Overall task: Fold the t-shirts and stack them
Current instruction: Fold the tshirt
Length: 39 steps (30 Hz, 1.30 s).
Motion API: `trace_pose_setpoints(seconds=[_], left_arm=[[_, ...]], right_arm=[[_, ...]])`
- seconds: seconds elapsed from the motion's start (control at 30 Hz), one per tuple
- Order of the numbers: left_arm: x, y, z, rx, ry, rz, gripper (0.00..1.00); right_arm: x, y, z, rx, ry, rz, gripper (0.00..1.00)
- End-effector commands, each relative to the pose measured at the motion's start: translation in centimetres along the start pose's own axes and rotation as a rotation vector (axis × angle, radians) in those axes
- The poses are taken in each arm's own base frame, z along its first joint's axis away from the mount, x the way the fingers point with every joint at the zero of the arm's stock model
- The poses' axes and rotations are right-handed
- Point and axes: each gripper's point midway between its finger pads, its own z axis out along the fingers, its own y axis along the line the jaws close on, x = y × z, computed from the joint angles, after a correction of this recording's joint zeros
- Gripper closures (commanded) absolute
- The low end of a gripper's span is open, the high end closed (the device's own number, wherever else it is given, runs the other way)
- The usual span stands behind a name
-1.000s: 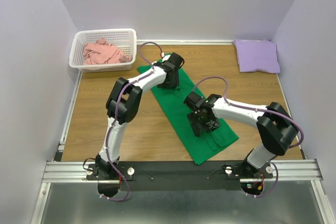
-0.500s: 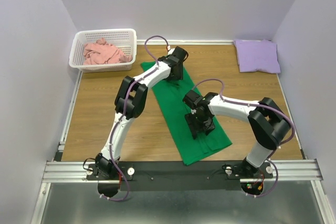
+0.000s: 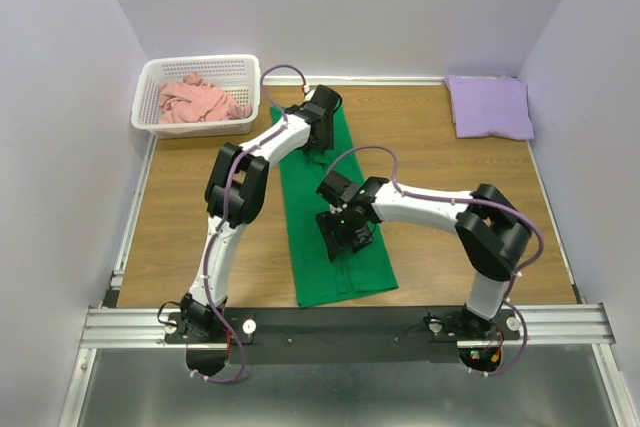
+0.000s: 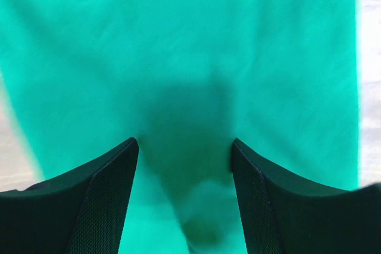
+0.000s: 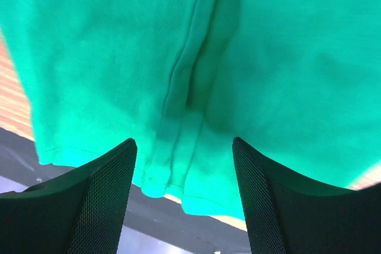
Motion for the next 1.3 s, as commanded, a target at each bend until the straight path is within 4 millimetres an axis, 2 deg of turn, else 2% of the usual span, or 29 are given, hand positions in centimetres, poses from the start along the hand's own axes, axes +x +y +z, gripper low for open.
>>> trace_pose_setpoints(seconds=[0.0,0.03,0.1,0.13,0.23,0.27,0.37,0.5,0.6,0.83,0.93,0.97,1.03,1.07,1.13,1.17,1.27], left_arm=[[-3.0,1.5,-5.6,-0.008,-0.098,-0.069,0.29],[-2.0,1.9,-5.6,-0.016,-0.082,-0.069,0.29],[-1.5,2.2,-6.0,-0.021,-0.081,-0.093,0.31],[-1.2,2.3,-6.2,-0.017,-0.078,-0.099,0.32],[1.3,2.7,-5.1,-0.028,-0.020,-0.106,0.38],[2.1,2.8,-4.9,-0.026,0.001,-0.108,0.40],[2.9,2.6,-5.0,-0.006,0.001,-0.131,0.40],[2.4,2.0,-5.1,0.018,-0.017,-0.144,0.42],[2.3,1.3,-4.2,0.027,-0.011,-0.139,0.44],[4.3,1.3,-0.6,-0.011,0.050,-0.112,0.50],[4.3,1.4,0.8,-0.024,0.056,-0.098,0.51],[3.5,1.2,0.9,-0.017,0.040,-0.095,0.51],[3.3,1.3,2.0,-0.019,0.037,-0.078,0.52],[2.2,1.0,2.0,-0.009,0.017,-0.081,0.53],[1.8,1.0,2.9,-0.007,0.017,-0.076,0.53],[0.5,0.9,2.8,0.004,-0.007,-0.079,0.53],[-0.5,0.8,3.0,0.015,-0.017,-0.082,0.53]], right_arm=[[-3.9,-0.3,-4.1,0.036,-0.241,0.012,0.26],[-4.1,-0.6,-4.5,0.050,-0.266,0.013,0.26],[-4.7,-1.4,-6.1,0.082,-0.338,0.027,0.26],[-4.8,-1.7,-6.3,0.093,-0.352,0.032,0.25],[-4.3,-2.6,-6.4,0.119,-0.357,0.032,0.24],[-3.8,-3.0,-6.0,0.127,-0.341,0.031,0.24],[-2.4,-3.1,-4.9,0.112,-0.288,0.049,0.24],[-1.1,-3.2,-3.4,0.101,-0.219,0.034,0.25],[-0.2,-2.9,-2.4,0.073,-0.162,0.016,0.27],[0.7,-2.3,0.0,0.035,-0.093,0.020,0.31],[0.2,-2.3,0.8,0.043,-0.102,0.026,0.32],[0.1,-2.4,1.3,0.053,-0.099,0.027,0.32],[-0.5,-2.6,1.8,0.070,-0.112,0.028,0.34],[-0.6,-2.5,2.0,0.071,-0.111,0.028,0.34],[-1.7,-2.8,2.2,0.101,-0.142,0.024,0.34],[-1.9,-3.2,2.7,0.118,-0.137,0.026,0.34],[-3.0,-3.9,3.1,0.146,-0.153,0.040,0.34]])
